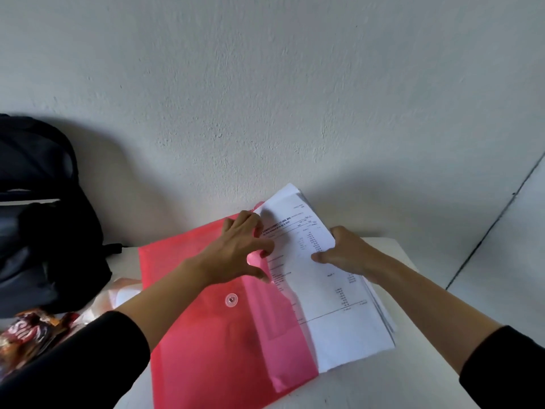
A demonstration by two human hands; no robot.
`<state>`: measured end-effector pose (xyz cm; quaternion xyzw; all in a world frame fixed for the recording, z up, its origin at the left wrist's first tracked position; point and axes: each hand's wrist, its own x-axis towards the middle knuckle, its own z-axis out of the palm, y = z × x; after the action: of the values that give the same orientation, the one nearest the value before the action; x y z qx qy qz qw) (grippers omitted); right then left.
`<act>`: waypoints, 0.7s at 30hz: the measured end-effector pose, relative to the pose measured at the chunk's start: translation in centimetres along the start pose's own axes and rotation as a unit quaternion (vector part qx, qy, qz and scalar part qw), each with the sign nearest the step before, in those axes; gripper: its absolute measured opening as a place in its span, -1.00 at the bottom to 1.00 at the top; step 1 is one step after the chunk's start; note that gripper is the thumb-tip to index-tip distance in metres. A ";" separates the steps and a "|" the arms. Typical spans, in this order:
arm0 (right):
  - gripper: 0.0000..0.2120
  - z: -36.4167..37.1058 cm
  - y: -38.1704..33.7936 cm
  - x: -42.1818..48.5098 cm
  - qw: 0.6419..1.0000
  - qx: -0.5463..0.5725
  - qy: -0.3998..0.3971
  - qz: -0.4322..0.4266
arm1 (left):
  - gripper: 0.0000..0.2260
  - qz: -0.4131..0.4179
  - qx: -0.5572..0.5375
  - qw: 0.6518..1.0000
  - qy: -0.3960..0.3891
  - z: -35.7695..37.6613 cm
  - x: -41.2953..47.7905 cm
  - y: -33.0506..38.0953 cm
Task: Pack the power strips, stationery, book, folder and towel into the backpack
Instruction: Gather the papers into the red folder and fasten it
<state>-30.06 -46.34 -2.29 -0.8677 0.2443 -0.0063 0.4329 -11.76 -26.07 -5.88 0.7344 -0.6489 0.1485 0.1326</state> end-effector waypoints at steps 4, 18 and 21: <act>-0.83 0.3 0.2 0.0 0.996 0.009 0.082 -0.039 | -0.31 -0.097 -0.017 0.992 0.083 -0.2 -0.2 -1.1; -0.64 1.1 0.2 0.0 0.970 -0.050 0.184 -0.151 | -0.61 -0.295 -0.264 0.917 -0.041 -3.7 1.2 -4.7; -0.64 0.9 0.2 0.5 0.975 -0.058 0.175 -0.120 | -0.44 -0.268 -0.307 0.912 -0.057 -4.0 1.5 -4.9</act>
<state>-29.51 -45.94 -3.13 -0.8997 0.2107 -0.1961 0.3282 -6.87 -25.25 -1.62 0.8109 -0.4482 -0.1411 0.3488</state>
